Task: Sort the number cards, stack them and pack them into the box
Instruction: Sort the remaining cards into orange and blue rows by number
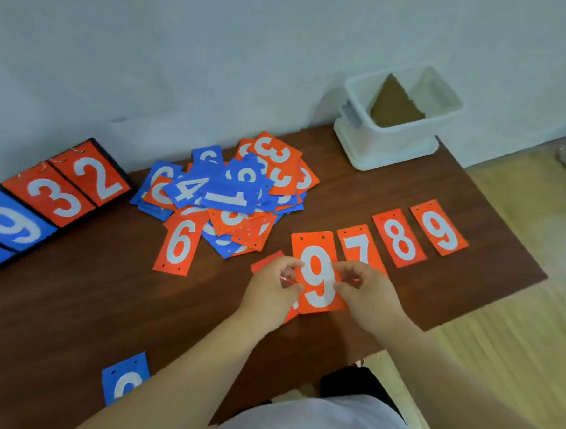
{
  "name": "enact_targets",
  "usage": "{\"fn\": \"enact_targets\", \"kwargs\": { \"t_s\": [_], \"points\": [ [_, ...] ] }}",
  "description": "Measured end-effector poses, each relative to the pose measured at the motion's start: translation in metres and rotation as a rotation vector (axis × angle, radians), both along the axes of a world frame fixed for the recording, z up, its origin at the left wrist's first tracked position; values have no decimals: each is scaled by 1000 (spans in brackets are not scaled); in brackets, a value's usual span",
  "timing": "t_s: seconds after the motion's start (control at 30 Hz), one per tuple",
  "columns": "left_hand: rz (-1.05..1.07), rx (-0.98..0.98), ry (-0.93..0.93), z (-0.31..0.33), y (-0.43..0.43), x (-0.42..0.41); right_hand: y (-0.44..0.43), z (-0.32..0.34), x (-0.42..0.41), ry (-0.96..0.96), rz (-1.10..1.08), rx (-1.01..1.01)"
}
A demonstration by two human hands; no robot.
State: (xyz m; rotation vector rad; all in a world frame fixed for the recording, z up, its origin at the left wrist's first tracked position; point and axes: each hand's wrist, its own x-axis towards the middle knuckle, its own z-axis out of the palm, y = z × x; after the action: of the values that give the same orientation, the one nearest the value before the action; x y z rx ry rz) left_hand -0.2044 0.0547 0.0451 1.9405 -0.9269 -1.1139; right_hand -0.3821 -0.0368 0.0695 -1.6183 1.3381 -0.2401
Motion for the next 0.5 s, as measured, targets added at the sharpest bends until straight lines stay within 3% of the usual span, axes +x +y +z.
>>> {"fn": "enact_targets", "kwargs": {
  "t_s": [0.5],
  "points": [
    [-98, 114, -206, -29, -254, -202, -251, -40, -181, 175, -21, -39]
  ]
}}
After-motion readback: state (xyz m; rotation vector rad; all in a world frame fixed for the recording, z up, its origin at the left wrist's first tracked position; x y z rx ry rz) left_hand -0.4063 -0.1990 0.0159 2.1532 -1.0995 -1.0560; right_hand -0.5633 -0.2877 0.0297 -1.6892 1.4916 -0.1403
